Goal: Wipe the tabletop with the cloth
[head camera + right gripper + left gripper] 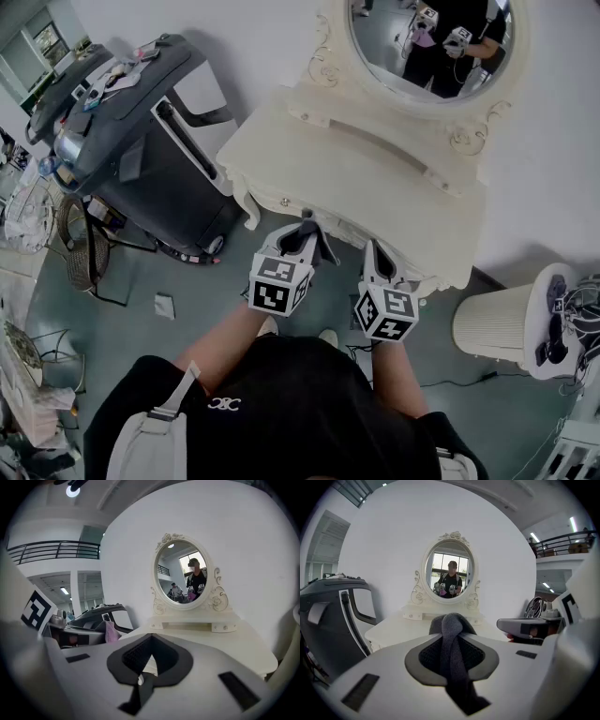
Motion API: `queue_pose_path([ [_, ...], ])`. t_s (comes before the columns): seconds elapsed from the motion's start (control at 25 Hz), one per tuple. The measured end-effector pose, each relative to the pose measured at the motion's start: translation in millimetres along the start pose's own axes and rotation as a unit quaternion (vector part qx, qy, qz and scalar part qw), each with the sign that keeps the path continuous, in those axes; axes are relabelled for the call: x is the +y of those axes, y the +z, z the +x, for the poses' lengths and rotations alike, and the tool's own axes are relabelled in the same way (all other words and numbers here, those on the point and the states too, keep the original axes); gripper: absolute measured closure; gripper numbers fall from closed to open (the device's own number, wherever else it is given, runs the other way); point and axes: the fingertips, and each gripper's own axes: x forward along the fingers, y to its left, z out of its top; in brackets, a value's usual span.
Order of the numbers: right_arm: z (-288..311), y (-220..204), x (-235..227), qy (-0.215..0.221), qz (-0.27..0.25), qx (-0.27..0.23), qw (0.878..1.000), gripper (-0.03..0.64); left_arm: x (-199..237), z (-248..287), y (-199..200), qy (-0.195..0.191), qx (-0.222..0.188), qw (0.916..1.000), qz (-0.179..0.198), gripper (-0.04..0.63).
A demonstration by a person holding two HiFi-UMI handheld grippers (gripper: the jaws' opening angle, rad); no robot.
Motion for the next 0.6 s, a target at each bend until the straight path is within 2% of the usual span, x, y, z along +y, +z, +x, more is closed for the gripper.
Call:
queue_pose_path([
  [0.6,-5,-8,6,0.028,-0.015,0.012,0.999,0.614,0,-15,-8,0.034,-0.009,0.9993,-0.016,0.531],
])
